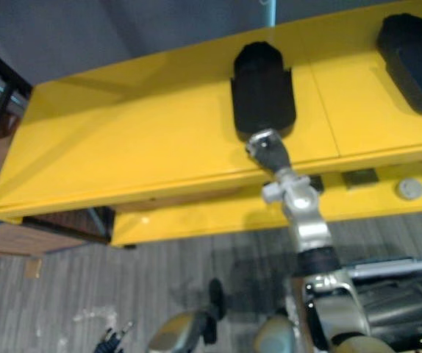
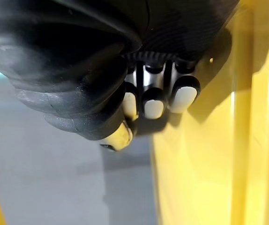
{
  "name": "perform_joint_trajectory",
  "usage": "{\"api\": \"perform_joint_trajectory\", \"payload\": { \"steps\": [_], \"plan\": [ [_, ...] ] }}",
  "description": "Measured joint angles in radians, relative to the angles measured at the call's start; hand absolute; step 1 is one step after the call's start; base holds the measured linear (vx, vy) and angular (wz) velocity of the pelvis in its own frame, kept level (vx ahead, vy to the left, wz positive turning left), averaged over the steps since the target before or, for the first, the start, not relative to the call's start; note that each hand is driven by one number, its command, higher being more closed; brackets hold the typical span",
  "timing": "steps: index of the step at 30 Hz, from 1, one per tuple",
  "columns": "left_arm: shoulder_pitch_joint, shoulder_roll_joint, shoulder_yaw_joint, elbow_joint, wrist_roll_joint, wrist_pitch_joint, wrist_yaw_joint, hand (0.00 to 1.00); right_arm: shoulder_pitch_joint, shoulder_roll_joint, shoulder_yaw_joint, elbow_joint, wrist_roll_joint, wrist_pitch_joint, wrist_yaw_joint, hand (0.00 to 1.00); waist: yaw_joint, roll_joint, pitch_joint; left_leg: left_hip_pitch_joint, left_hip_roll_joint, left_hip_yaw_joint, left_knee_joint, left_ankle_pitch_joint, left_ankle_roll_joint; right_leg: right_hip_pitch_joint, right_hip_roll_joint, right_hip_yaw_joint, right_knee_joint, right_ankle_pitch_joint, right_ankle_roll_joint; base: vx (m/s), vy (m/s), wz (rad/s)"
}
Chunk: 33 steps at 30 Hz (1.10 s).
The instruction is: Walk over and take plastic housings, then place them on the shelf
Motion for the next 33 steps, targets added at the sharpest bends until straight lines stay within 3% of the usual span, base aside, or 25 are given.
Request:
{"api": "perform_joint_trajectory", "payload": {
  "steps": [9,28,33],
  "plan": [
    [0.001,0.0,-0.001,0.0,-0.001,0.0,-0.001,0.0,-0.046,-0.022,-0.002,0.058,-0.031,-0.045,-0.032,1.0,0.003,0.017,0.008,0.003,-0.003,-0.004,-0.018,0.013,-0.003,-0.016,-0.008,-0.003,0.023,-0.015,-0.003,0.0,-0.001,0.0],
    [0.002,0.0,-0.003,-0.001,-0.001,-0.001,-0.012,0.0,-0.077,-0.047,-0.02,0.096,-0.036,-0.075,-0.036,1.0,0.004,0.033,0.015,0.011,-0.014,-0.007,-0.024,0.015,0.0,-0.012,-0.02,-0.004,0.03,-0.021,0.001,0.0,0.003,0.0],
    [0.002,-0.001,0.0,0.003,-0.001,-0.001,-0.014,0.0,0.106,0.013,-0.016,-0.093,-0.021,-0.074,-0.023,1.0,0.003,0.015,0.003,0.043,-0.007,-0.001,-0.036,0.006,0.0,0.038,-0.004,-0.008,-0.025,-0.007,0.014,0.07,-0.001,-0.05]
  ]
}}
